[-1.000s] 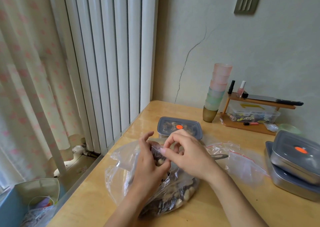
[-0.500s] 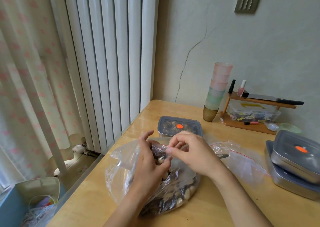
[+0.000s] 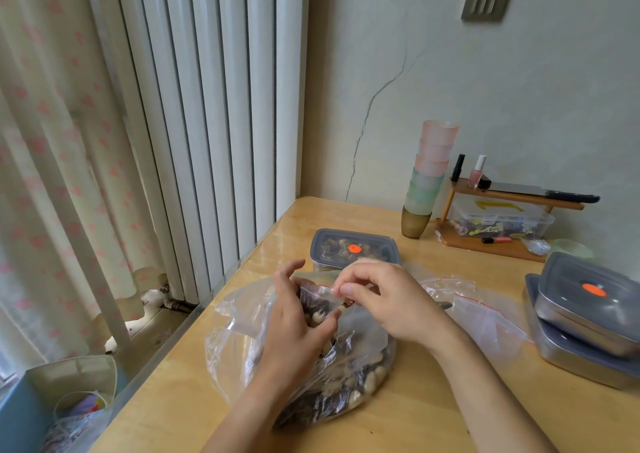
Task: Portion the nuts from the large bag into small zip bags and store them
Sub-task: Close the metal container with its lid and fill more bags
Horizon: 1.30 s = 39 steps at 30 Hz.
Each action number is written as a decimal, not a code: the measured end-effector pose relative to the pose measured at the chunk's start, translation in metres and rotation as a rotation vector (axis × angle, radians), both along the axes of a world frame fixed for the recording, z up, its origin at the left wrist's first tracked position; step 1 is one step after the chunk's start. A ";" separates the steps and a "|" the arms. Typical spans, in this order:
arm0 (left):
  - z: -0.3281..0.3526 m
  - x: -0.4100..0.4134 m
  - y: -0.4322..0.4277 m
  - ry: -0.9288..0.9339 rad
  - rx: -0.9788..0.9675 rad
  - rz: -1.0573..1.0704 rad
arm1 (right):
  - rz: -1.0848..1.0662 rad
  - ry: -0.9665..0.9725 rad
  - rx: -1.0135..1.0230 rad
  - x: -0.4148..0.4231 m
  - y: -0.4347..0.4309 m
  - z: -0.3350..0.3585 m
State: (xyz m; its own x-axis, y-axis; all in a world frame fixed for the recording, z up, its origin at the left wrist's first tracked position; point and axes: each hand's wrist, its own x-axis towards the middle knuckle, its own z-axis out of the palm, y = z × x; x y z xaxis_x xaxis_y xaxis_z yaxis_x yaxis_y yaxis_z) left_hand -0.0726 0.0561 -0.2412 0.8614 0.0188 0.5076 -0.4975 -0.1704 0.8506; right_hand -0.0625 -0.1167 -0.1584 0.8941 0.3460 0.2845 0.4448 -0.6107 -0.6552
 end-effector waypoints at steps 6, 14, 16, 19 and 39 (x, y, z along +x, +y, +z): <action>0.002 0.001 0.000 0.012 -0.007 0.019 | 0.073 -0.048 -0.023 -0.003 -0.001 0.005; -0.004 0.002 0.000 0.044 0.040 -0.037 | 0.062 -0.075 -0.187 -0.001 -0.004 0.004; -0.005 0.002 0.000 0.056 0.082 -0.037 | 0.051 -0.124 -0.197 -0.003 -0.004 0.008; -0.006 0.001 0.000 0.070 0.076 -0.034 | -0.006 -0.140 -0.177 -0.007 -0.004 0.014; -0.001 0.000 0.000 0.180 0.022 -0.142 | -0.246 -0.068 -0.197 0.000 0.005 -0.004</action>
State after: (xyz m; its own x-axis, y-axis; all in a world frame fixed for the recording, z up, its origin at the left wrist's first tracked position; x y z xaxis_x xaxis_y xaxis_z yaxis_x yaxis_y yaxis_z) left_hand -0.0730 0.0562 -0.2423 0.9312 -0.1188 0.3446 -0.3586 -0.1286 0.9246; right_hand -0.0626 -0.1113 -0.1628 0.9390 0.1761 0.2955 0.3068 -0.8173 -0.4877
